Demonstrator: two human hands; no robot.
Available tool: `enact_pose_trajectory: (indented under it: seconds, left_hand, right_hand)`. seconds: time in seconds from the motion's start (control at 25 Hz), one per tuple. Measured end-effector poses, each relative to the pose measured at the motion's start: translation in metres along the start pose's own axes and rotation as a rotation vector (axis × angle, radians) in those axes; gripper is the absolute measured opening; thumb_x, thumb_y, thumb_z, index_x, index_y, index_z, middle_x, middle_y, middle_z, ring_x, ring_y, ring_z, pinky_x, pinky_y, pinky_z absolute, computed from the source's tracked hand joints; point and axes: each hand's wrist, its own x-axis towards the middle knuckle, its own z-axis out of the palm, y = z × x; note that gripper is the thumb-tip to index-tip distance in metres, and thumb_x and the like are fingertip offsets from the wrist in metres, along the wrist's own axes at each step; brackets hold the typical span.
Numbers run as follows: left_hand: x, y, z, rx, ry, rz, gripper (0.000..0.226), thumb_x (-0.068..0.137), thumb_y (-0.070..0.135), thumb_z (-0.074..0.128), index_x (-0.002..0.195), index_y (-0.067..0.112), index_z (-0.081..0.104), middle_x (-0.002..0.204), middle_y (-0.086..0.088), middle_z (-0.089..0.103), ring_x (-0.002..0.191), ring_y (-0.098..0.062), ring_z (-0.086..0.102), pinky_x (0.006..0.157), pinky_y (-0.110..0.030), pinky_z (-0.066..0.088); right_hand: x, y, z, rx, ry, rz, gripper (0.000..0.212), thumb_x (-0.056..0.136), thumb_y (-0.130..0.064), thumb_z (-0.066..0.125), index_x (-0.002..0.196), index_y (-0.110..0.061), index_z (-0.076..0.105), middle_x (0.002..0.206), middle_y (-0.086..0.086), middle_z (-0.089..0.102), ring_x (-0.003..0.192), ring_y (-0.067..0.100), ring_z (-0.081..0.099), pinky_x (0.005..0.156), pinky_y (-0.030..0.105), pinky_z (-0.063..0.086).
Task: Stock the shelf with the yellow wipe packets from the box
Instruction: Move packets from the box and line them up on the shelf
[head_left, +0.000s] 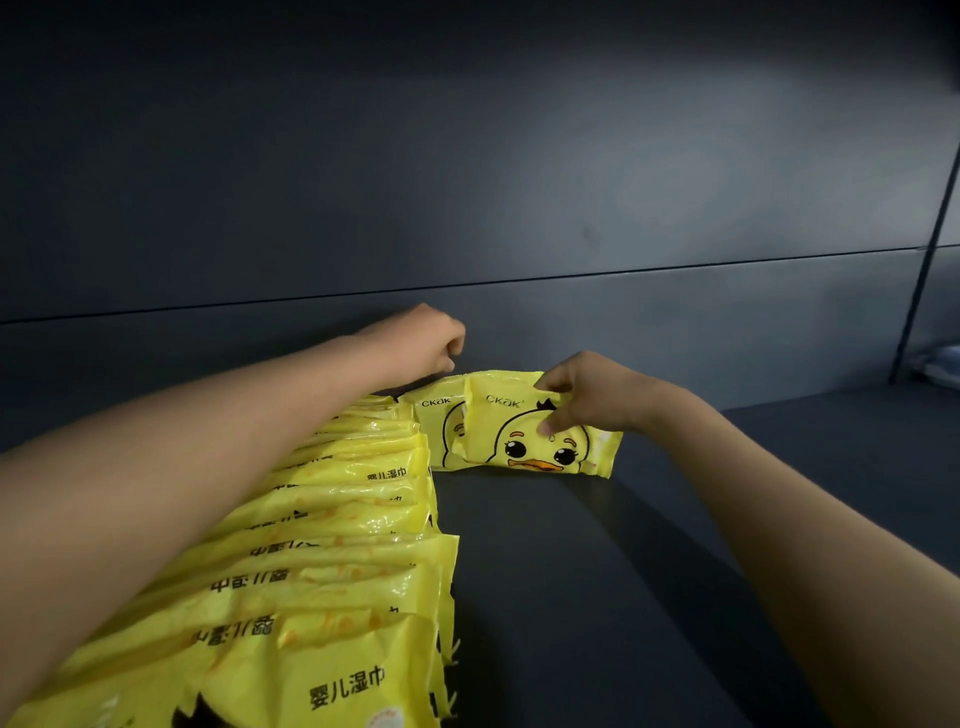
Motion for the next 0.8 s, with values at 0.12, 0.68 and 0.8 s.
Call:
enact_pose_trajectory:
  seconds: [0.12,0.68,0.8]
  left_hand:
    - [-0.015,-0.002,-0.008,0.014,-0.034,-0.021,0.018,0.089,0.017,0.058,0.105,0.010,0.061,0.106,-0.004,0.064,0.098,-0.021,0.058,0.084,-0.032,0.046]
    - [-0.052,-0.022,-0.008,0.056,-0.104,-0.073,0.014,0.091,0.025,0.054,0.098,0.016,0.061,0.098,0.000,0.066,0.090,-0.018,0.059,0.084,-0.037,0.050]
    - [-0.059,-0.016,-0.015,0.028,-0.066,-0.102,0.014,0.090,0.026,0.053,0.096,0.017,0.061,0.099,-0.001,0.066,0.090,-0.020,0.059,0.082,-0.036,0.050]
  right_hand:
    - [0.028,-0.012,0.025,-0.243,0.052,-0.055,0.055,0.082,-0.022,0.070,0.133,-0.014,0.051,0.129,0.002,0.055,0.120,0.022,0.046,0.096,0.031,0.038]
    - [0.037,-0.014,0.074,-0.568,0.341,-0.155,0.078,0.084,-0.038,0.067,0.145,-0.019,0.024,0.145,0.006,0.030,0.134,0.025,0.028,0.114,0.034,0.019]
    - [0.032,-0.019,0.074,-0.604,0.328,-0.128,0.083,0.082,-0.038,0.068,0.147,-0.017,0.020,0.145,0.008,0.030,0.135,0.026,0.028,0.116,0.036,0.015]
